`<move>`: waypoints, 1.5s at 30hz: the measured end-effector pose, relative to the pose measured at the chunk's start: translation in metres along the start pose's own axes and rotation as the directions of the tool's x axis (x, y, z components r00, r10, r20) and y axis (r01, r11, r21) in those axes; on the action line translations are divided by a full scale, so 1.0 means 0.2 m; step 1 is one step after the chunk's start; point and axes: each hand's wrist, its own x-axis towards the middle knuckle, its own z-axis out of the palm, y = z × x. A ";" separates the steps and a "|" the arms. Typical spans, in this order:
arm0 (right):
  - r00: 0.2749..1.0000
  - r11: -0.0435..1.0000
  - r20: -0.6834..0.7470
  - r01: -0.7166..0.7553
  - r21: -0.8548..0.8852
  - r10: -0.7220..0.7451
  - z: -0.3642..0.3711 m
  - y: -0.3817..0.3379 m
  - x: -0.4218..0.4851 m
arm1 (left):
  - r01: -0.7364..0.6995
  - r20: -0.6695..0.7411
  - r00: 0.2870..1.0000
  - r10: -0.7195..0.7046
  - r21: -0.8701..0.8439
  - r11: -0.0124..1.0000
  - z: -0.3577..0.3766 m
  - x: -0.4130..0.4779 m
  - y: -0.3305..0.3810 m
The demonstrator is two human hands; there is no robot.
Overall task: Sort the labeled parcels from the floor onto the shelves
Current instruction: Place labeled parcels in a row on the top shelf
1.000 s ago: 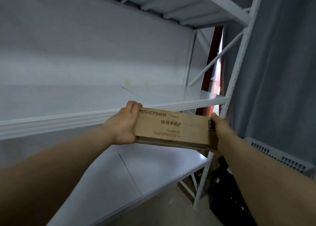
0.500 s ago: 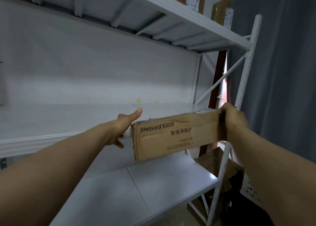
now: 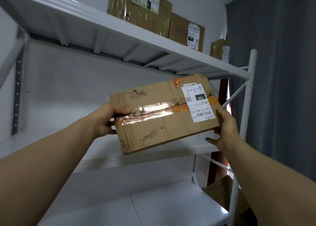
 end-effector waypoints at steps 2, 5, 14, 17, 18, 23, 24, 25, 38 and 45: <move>0.999 1.000 0.031 -0.022 -0.002 0.022 0.04 0.00 0.00 | -0.094 -0.005 0.996 0.094 -0.003 0.996 -0.04 -0.02 0.05; 0.997 0.999 0.070 -0.026 -0.026 0.028 0.09 0.00 0.02 | -0.186 -0.027 0.982 0.186 0.018 0.982 -0.10 -0.06 0.11; 0.922 0.979 0.387 0.096 -0.180 -0.020 0.14 -0.04 0.06 | -0.253 0.010 0.967 0.254 0.143 0.957 -0.17 -0.14 0.22; 0.872 0.982 0.490 0.088 -0.165 0.005 0.14 -0.07 0.09 | -0.269 0.016 0.963 0.271 0.172 0.948 -0.15 -0.16 0.29; 0.867 0.984 0.498 0.071 -0.161 0.018 0.14 -0.08 0.11 | -0.271 0.017 0.962 0.273 0.188 0.944 -0.14 -0.16 0.32; 0.827 0.996 0.557 -0.039 -0.086 0.080 0.10 -0.06 0.20 | -0.297 0.048 0.953 0.300 0.356 0.886 -0.09 -0.15 0.48; 0.826 0.995 0.556 -0.065 -0.073 0.095 0.09 -0.04 0.21 | -0.312 0.028 0.945 0.325 0.375 0.873 -0.08 -0.14 0.51; 0.827 0.994 0.551 -0.097 -0.048 0.108 0.08 -0.01 0.23 | -0.325 -0.002 0.936 0.353 0.385 0.864 -0.06 -0.14 0.53; 0.866 0.903 0.499 -0.241 0.356 0.034 0.16 0.08 0.24 | -0.500 -0.446 0.678 0.585 0.304 0.811 0.32 -0.14 0.33; 0.824 0.887 0.561 -0.320 0.333 0.086 0.28 0.09 0.15 | -0.268 0.001 0.962 0.273 0.199 0.943 0.48 -0.17 0.14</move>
